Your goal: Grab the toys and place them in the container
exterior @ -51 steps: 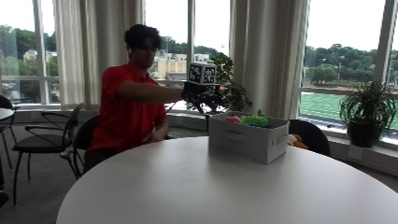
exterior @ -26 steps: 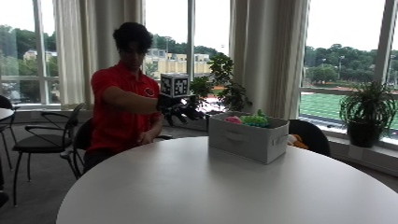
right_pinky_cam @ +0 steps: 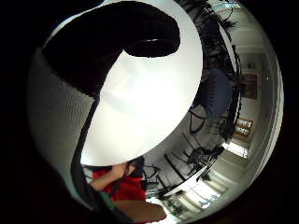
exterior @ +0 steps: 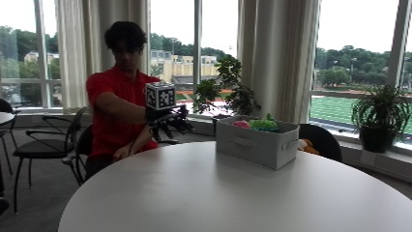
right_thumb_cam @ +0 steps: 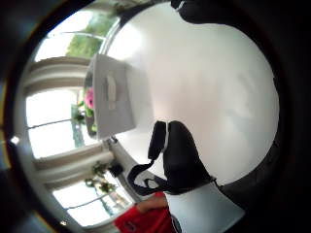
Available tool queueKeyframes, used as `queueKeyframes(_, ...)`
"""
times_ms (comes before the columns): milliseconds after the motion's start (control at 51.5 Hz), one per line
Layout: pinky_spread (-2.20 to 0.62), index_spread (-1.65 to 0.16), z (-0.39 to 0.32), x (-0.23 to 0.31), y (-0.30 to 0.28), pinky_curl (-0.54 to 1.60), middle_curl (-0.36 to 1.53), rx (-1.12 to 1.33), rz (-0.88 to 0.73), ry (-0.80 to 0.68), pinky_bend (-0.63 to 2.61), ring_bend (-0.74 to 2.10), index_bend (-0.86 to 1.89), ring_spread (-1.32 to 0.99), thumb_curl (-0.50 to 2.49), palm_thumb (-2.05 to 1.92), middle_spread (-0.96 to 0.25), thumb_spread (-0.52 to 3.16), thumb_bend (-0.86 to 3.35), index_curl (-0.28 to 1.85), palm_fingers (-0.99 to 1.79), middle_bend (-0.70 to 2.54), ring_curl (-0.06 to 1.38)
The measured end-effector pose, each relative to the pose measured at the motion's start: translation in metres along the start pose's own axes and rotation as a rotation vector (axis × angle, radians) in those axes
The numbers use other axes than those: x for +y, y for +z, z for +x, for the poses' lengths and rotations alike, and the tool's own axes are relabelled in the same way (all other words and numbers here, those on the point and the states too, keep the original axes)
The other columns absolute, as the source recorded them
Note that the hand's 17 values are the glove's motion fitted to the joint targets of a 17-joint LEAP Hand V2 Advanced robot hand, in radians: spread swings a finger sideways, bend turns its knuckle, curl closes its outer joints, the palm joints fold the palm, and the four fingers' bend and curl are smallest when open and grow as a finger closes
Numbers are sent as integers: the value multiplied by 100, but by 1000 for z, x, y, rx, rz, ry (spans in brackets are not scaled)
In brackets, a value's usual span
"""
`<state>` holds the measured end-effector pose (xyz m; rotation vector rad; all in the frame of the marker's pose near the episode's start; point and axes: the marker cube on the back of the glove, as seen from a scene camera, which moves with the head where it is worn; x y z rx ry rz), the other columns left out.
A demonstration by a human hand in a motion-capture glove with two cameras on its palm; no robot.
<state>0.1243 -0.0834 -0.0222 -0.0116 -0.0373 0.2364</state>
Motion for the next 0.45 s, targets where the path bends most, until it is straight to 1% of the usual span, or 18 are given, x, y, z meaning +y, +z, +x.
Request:
queueKeyframes(117,4,-40,4,8,-3,32,27,-17,-13,1,118,31,18,-1,39,5,-9,128,-1,32,-4,16,38)
queueKeyframes(272,4,-41,9,10,-8,32,27,-13,14,-32,117,31,20,-1,38,6,-9,128,-1,33,-3,15,37)
queueKeyframes(447,4,-43,11,16,-12,32,26,-24,21,-10,116,29,21,-1,38,6,-10,129,-1,36,-2,16,37)
